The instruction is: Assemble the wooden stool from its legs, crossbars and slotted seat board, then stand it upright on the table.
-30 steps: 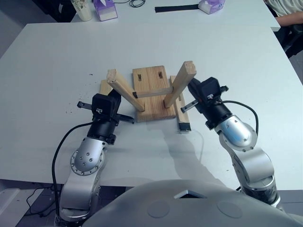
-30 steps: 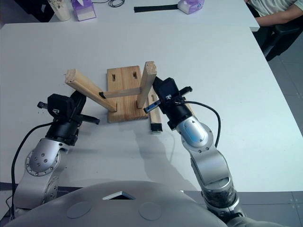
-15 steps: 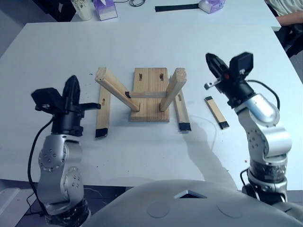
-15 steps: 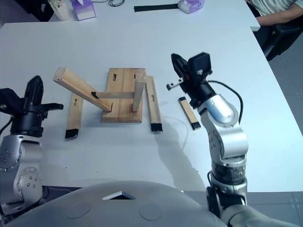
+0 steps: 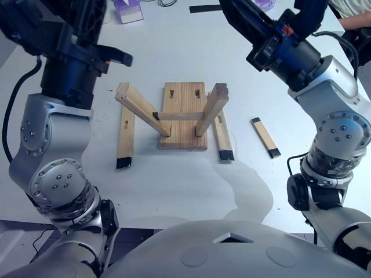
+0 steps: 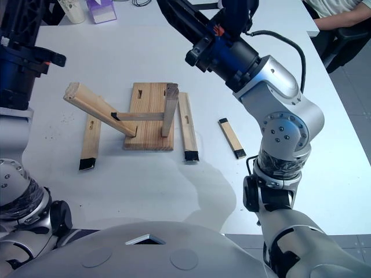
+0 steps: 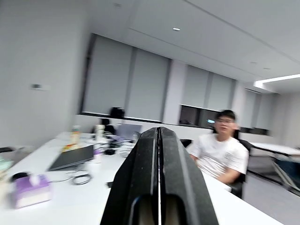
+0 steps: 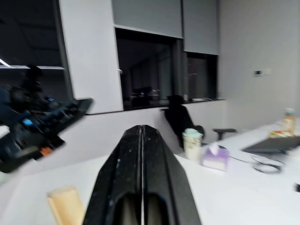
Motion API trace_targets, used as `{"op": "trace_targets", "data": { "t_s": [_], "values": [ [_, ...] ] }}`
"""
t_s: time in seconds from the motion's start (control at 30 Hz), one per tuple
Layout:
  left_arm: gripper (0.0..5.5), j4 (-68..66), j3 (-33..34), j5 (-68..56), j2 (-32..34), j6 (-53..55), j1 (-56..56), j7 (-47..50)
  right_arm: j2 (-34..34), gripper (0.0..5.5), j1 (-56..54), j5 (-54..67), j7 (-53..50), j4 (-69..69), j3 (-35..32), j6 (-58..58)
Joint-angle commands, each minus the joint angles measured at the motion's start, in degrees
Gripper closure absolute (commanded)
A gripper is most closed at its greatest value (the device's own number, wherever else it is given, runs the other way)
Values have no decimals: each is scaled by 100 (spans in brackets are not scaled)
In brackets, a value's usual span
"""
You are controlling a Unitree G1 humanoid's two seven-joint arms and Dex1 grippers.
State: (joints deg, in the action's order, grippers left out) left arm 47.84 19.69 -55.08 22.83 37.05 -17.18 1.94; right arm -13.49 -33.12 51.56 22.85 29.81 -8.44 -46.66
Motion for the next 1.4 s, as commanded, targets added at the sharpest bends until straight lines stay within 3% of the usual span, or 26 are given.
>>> {"op": "trace_targets", "data": {
  "t_s": [0.03,0.27,0.47,0.53,0.67,0.9,1.0,1.13,1.2,1.23,1.33,1.4],
  "values": [
    [550,47,-79,-164,285,26,-115,-93,74,548,-225,497,-218,21,-14,-142],
    [550,-132,135,-703,684,-23,-557,35,215,548,-537,1013,-541,101,183,-106],
    [550,-183,23,-712,678,113,135,366,154,548,-335,708,-603,31,805,-175],
    [550,-301,-179,-630,622,271,692,412,-221,548,-37,225,-414,-14,1305,-291],
    [550,-804,-1215,513,609,241,1769,-3,-845,548,619,-844,187,-284,2277,-1],
    [550,-735,-1074,695,382,-361,1397,-294,-261,548,97,33,166,-531,1420,36],
    [550,-554,-494,193,249,-760,840,-175,56,548,-555,1187,-306,-801,486,52],
    [550,-511,633,-1651,314,-1468,-109,129,-155,548,-1135,1925,-737,-1460,-552,296],
    [550,-702,906,-2281,456,-1449,29,-180,-487,548,-1025,1408,-581,-1837,-553,362],
    [550,-850,958,-2266,626,-1263,516,-799,-764,548,-801,804,-344,-2082,-249,484],
    [550,-2234,855,-899,1181,-1114,2386,-2615,-1418,548,53,-1054,446,-2863,916,1283],
    [550,-3201,701,91,1316,-1408,3322,-3253,-1553,548,581,-1846,902,-3234,1443,1876]
  ]
}}
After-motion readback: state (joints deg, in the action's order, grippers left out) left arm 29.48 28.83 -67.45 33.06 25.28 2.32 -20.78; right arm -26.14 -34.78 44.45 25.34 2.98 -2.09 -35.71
